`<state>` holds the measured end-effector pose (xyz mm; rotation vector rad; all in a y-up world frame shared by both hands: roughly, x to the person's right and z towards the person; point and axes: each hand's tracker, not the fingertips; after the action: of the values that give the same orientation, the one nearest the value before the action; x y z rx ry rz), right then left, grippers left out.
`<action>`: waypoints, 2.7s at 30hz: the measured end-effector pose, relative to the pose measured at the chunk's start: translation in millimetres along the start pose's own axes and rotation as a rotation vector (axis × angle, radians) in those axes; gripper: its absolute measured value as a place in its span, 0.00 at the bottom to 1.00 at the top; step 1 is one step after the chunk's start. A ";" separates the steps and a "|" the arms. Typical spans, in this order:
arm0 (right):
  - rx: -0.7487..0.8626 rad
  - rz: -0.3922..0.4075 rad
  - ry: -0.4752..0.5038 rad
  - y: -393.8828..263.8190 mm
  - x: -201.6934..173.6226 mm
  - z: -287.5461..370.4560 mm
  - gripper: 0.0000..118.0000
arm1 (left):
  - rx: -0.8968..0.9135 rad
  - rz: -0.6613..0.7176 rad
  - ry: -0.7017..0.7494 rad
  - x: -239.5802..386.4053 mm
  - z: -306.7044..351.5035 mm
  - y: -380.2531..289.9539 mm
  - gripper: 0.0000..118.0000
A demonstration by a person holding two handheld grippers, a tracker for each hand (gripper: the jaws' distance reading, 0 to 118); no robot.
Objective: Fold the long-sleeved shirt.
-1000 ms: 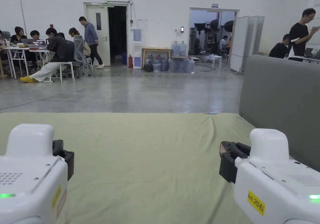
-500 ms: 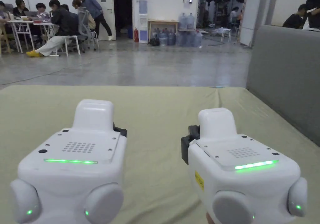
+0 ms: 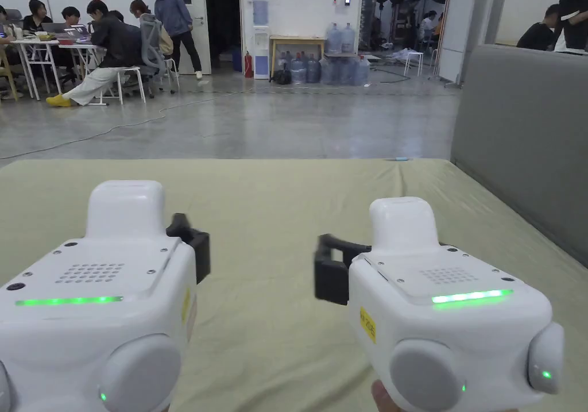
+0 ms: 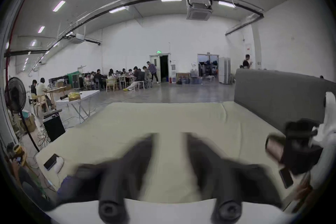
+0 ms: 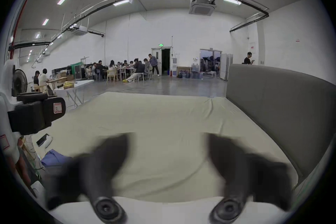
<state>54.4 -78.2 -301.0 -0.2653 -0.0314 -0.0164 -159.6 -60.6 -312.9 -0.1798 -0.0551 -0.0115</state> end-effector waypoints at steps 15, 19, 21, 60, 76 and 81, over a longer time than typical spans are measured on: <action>-0.023 -0.038 0.022 0.2 7.4 0.2 1.00 | -0.016 -0.077 0.044 -4.5 1.2 4.1 1.00; -0.007 -0.031 0.006 4.0 14.1 3.4 1.00 | -0.039 -0.061 0.044 -8.6 2.3 3.5 1.00; -0.005 -0.029 0.003 4.5 18.9 3.5 1.00 | -0.043 -0.063 0.051 -10.5 1.6 3.7 1.00; -0.063 -0.045 0.001 11.8 20.3 1.3 1.00 | -0.083 -0.043 0.021 -21.7 -4.3 -1.1 1.00; -0.073 -0.047 0.021 15.8 17.1 4.9 1.00 | -0.104 -0.047 0.015 -21.0 -6.4 -2.9 1.00; -0.070 -0.048 0.024 16.4 17.4 5.5 1.00 | -0.106 -0.046 0.011 -22.1 -6.0 -0.3 1.00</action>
<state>72.0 -61.1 -299.4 -0.3339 -0.0138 -0.0686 -181.3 -61.8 -319.9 -0.2844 -0.0474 -0.0618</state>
